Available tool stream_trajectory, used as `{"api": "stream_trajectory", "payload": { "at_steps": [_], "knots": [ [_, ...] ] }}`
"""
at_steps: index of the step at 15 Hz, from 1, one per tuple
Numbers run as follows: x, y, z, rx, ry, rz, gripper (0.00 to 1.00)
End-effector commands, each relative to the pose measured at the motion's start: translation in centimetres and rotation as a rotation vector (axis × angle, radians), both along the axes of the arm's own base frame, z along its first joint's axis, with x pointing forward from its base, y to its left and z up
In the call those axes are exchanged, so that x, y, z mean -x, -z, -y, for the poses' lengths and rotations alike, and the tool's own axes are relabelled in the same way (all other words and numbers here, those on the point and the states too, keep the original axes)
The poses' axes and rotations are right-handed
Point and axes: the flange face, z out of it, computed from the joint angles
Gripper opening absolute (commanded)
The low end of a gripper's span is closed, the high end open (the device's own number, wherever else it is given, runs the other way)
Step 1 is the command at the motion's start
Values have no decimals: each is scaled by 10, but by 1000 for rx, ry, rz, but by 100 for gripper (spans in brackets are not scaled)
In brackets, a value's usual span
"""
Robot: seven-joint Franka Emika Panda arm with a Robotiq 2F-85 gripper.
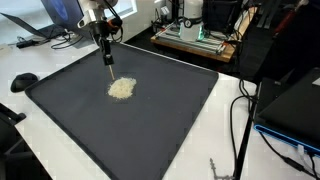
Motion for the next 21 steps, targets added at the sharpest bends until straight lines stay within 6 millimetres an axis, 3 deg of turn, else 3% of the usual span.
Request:
{"api": "stream_trajectory", "payload": {
  "at_steps": [1,8,15,21],
  "knots": [
    [32,-9,-17,19,63,52,3],
    [51,-40,-51,175,58,88,3],
    [39,-62,-99,363,-58,62,3],
    [31,-74,-120,485,-169,53,3]
  ]
}}
